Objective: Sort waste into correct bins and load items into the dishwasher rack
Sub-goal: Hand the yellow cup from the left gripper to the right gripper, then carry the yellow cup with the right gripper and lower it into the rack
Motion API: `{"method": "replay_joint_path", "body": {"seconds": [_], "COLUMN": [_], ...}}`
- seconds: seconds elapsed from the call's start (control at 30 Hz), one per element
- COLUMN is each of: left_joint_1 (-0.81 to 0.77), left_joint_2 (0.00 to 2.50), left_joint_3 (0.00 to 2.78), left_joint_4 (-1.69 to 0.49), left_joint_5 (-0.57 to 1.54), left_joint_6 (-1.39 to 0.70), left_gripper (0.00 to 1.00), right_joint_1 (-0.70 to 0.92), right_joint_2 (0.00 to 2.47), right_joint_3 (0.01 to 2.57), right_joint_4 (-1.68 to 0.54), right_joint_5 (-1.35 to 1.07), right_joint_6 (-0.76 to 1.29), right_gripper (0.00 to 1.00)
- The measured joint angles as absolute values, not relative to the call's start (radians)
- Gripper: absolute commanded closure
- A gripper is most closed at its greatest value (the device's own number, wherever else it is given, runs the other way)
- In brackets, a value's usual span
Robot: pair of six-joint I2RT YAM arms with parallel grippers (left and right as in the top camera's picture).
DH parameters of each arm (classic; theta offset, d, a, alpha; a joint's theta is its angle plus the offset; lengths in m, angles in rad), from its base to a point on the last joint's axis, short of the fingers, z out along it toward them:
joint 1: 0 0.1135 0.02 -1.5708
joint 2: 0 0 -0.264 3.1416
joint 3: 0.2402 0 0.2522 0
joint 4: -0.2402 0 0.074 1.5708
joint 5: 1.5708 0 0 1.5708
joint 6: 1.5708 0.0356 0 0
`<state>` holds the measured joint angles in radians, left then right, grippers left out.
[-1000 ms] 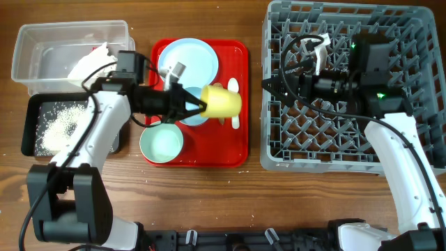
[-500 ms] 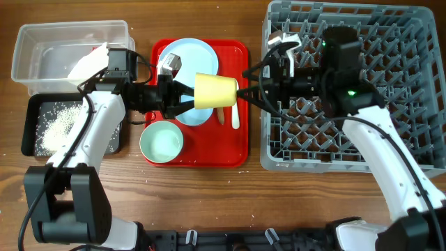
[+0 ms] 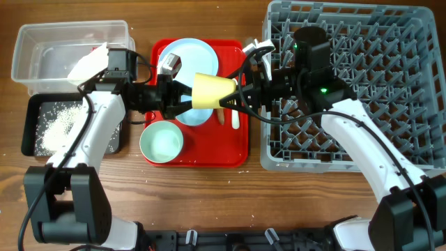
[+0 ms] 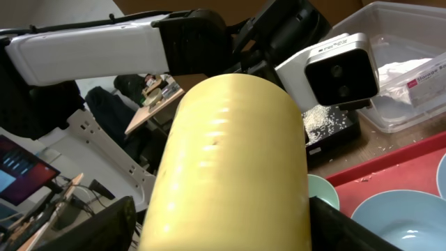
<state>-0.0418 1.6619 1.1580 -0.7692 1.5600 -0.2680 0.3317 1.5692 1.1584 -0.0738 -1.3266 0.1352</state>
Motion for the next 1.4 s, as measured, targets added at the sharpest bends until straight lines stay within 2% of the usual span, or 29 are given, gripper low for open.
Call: {"method": "replay_joint_path", "body": {"seconds": [0.13, 0.27, 0.53, 0.8, 0.87, 1.03, 1.13, 1.23, 1.4], "left_joint_1": [-0.041, -0.038, -0.038, -0.038, -0.038, -0.038, -0.038, -0.038, -0.038], "left_joint_2": [1.657, 1.657, 1.657, 1.657, 1.657, 1.657, 1.657, 1.657, 1.657], "left_joint_3": [1.158, 1.158, 1.159, 1.159, 1.159, 1.159, 1.159, 1.159, 1.159], "left_joint_4": [-0.77, -0.77, -0.769, -0.77, -0.77, -0.781, -0.785, -0.789, -0.828], "left_joint_5": [1.56, 1.56, 1.56, 1.533, 1.435, 0.891, 0.656, 0.516, 0.4], "left_joint_6": [-0.268, -0.268, -0.269, -0.268, -0.268, -0.269, -0.268, -0.268, -0.268], "left_gripper": [0.96, 0.91, 0.91, 0.86, 0.86, 0.83, 0.82, 0.82, 0.82], "right_joint_1": [0.331, 0.331, 0.294, 0.112, 0.088, 0.084, 0.084, 0.084, 0.084], "right_joint_2": [1.571, 1.571, 1.571, 1.571, 1.571, 1.555, 1.475, 1.404, 1.385], "right_joint_3": [1.158, 1.158, 1.158, 1.159, 1.159, 1.161, 1.172, 1.272, 1.495], "right_joint_4": [-0.073, -0.068, -0.075, -0.199, -0.253, -0.423, -0.569, -0.775, -1.038], "right_joint_5": [-1.323, -1.315, -1.328, -1.307, -1.252, -1.0, -0.822, -0.611, -0.285], "right_joint_6": [0.139, 0.142, 0.157, 0.178, 0.194, 0.227, 0.239, 0.239, 0.242], "right_gripper": [0.41, 0.54, 0.52, 0.53, 0.53, 0.52, 0.52, 0.52, 0.51]}}
